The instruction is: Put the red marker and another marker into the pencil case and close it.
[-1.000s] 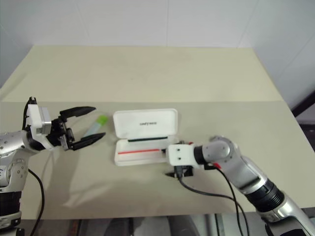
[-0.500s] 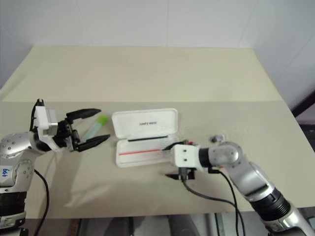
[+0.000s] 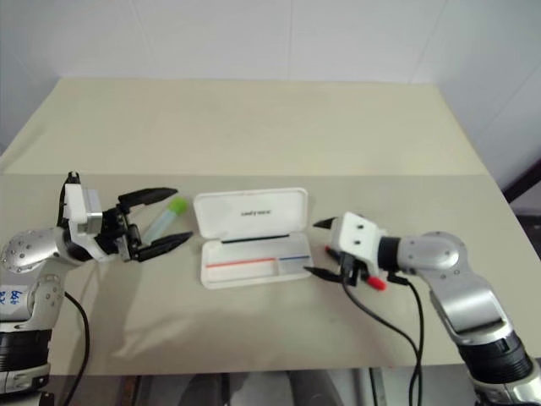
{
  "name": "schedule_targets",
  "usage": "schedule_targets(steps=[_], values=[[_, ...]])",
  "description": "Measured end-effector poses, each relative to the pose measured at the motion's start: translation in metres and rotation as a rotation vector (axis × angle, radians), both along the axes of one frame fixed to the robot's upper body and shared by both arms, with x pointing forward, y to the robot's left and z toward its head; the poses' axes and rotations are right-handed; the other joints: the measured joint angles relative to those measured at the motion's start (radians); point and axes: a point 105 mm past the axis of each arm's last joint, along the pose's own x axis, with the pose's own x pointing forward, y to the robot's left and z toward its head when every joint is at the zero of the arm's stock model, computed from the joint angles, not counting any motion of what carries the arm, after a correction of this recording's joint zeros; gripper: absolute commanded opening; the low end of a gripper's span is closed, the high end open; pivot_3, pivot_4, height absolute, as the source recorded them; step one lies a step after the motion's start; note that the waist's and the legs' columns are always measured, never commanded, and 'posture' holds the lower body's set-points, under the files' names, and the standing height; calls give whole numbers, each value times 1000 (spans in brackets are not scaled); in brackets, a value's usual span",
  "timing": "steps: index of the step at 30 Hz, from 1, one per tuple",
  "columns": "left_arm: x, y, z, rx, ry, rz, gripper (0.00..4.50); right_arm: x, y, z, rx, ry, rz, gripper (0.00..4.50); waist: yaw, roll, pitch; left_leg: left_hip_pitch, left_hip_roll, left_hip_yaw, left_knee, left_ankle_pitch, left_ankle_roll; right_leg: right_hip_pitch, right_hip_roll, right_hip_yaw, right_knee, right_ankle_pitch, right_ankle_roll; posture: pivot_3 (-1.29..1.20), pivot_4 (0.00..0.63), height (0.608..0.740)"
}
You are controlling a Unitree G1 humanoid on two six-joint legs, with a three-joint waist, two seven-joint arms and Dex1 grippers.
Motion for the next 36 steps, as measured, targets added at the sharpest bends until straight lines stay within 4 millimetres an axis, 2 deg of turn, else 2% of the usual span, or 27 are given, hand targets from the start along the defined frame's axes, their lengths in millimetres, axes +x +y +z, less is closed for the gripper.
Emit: schedule_targets(steps=[5,13,16,22,26,28,36], values=[[-2,-2,-3,-15,-6,-21,4500,1,-28,-22,-41,130,-122,4480,3,0,0,0,0,0,1,0,0,0,0,0,0,0,0,0,150,740],[-5,3,-13,22,14,-39,4500,1,-41,-42,-46,208,-206,4480,0,0,0,0,0,0,1,0,0,1,0,0,0,0,0,0,150,740],[-6,3,-13,27,9,-46,4500,3,-44,-45,-58,214,-231,3842,1,0,0,0,0,0,1,0,0,1,0,0,0,0,0,0,150,740],[-7,2,-14,32,10,-59,4500,2,-42,-52,-56,245,-230,1869,-2,-1,0,1,0,0,4,0,0,3,0,1,-1,0,1,0,150,740],[-7,3,-13,36,11,-62,4500,2,-43,-52,-56,245,-243,603,-2,-1,0,1,0,0,10,0,0,5,0,1,-1,-2,-5,0,150,740],[-7,3,-14,36,12,-62,4500,3,-44,-53,-55,242,-254,593,-3,-1,0,1,0,0,13,0,0,8,0,2,-2,-4,-9,0,150,740],[-6,4,-14,32,17,-56,4500,7,-47,-48,-69,217,-269,593,-5,-2,0,5,-1,0,13,0,0,15,-1,3,-9,-3,-8,0,150,740]])
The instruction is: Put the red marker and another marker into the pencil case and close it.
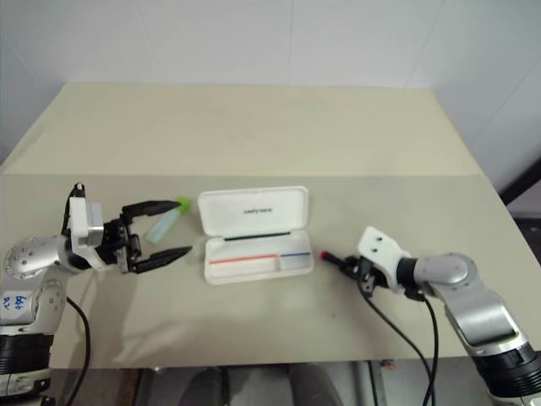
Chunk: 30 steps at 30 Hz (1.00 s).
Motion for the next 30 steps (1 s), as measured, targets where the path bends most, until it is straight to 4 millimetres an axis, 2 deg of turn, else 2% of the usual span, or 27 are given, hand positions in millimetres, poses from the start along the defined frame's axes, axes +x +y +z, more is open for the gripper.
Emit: schedule_targets(steps=[7,12,16,18,23,27,30], values=[[2,0,-1,-2,6,0,4500,16,0,33,-2,-115,-2,593,-1,0,0,0,0,0,-3,-1,1,-1,0,0,0,0,0,0,150,740],[2,-2,-2,0,12,-5,4500,26,8,61,12,-204,21,593,-1,1,1,0,0,0,-3,-2,1,-2,0,0,0,0,0,0,150,740],[2,-3,-3,1,16,-8,4500,30,27,91,39,-300,85,593,-2,2,1,0,0,0,-4,-2,1,-2,0,0,0,0,1,0,150,740],[2,-3,-3,1,16,-7,4500,28,43,99,40,-332,144,593,-2,2,1,0,0,0,-6,-2,1,-2,0,0,-1,-1,1,0,150,740],[1,-2,-5,0,22,0,4500,22,83,98,22,-352,304,593,-2,2,1,1,0,0,-12,-2,1,-4,0,-1,0,1,3,0,150,740],[-1,0,-9,0,31,12,4500,19,106,92,-17,-376,402,593,-1,2,1,1,0,0,-16,-2,1,-6,-1,-2,0,2,7,0,150,740],[-4,-1,-8,3,21,17,4500,21,121,80,-82,-395,478,593,-1,2,1,0,1,0,-17,-3,1,-8,-1,-3,0,2,8,0,150,740]])
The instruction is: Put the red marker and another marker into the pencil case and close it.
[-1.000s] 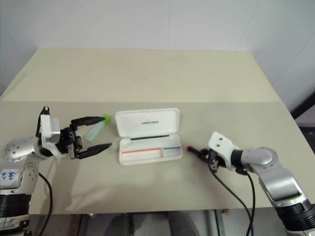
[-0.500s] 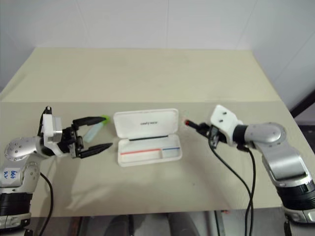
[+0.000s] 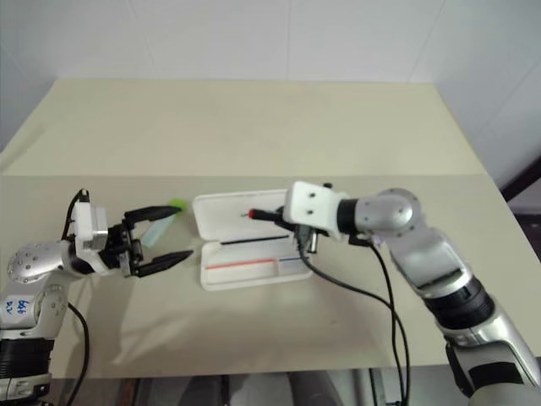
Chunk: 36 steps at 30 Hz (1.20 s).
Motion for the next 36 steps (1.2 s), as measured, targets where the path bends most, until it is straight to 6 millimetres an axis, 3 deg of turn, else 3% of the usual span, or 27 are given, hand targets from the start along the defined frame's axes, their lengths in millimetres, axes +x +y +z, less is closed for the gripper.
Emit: schedule_targets(steps=[8,22,29,36], values=[[-6,4,-1,0,-6,28,4500,-5,19,-26,-137,-25,126,593,-1,0,0,0,0,1,0,-1,0,-1,-1,-1,1,-1,0,0,150,740],[-23,20,9,-7,7,13,4500,1,36,-31,-133,-26,155,593,-3,0,0,0,0,1,1,-1,0,-1,-1,-1,2,-1,-1,0,150,740],[-31,36,9,90,85,-2,4500,4,37,-36,-129,-7,145,593,-6,0,0,0,0,1,0,-1,0,-1,-1,-1,2,-2,-3,0,150,740],[-33,43,9,116,105,-11,4500,4,37,-36,-129,-8,146,3031,-6,0,0,0,0,1,0,-1,-1,-1,-1,-1,2,-4,-6,0,150,740]])
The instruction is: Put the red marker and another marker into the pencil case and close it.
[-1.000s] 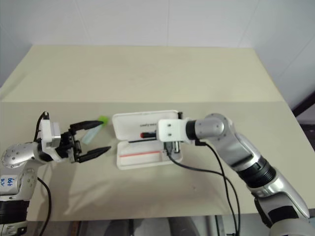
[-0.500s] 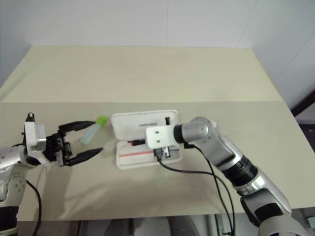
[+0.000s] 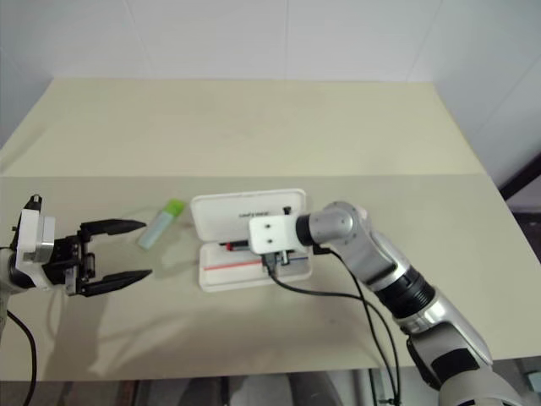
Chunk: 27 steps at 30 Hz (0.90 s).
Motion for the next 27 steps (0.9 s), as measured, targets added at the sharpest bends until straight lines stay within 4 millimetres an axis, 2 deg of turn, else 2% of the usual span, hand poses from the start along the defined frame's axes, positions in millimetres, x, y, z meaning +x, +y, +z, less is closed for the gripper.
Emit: schedule_targets(steps=[4,10,16,19,23,27], values=[[2,2,1,-1,-10,11,4500,0,0,0,3,1,0,4420,0,0,0,0,0,0,0,0,0,0,0,0,0,0,0,0,150,740],[10,3,5,-18,-62,60,4500,-4,-3,14,95,35,-6,4467,3,0,0,0,0,0,0,0,0,0,0,0,0,1,3,0,150,740],[26,7,-1,-13,-96,206,4500,-11,-27,38,203,104,-40,4467,6,0,0,0,0,0,0,0,0,0,0,0,0,2,3,0,150,740],[36,7,0,-20,-100,267,4500,-20,-38,41,245,160,-37,4467,6,0,0,0,0,0,0,0,0,0,0,0,0,2,4,0,150,740],[49,12,-3,-20,-80,377,4500,-31,-52,35,257,222,-33,4467,6,0,0,-1,0,0,1,0,0,0,0,0,0,2,5,0,150,740],[63,15,-10,2,-49,498,4500,-39,-66,41,385,284,-51,4467,7,0,0,-1,0,0,1,0,0,0,0,0,0,2,5,0,150,740]])
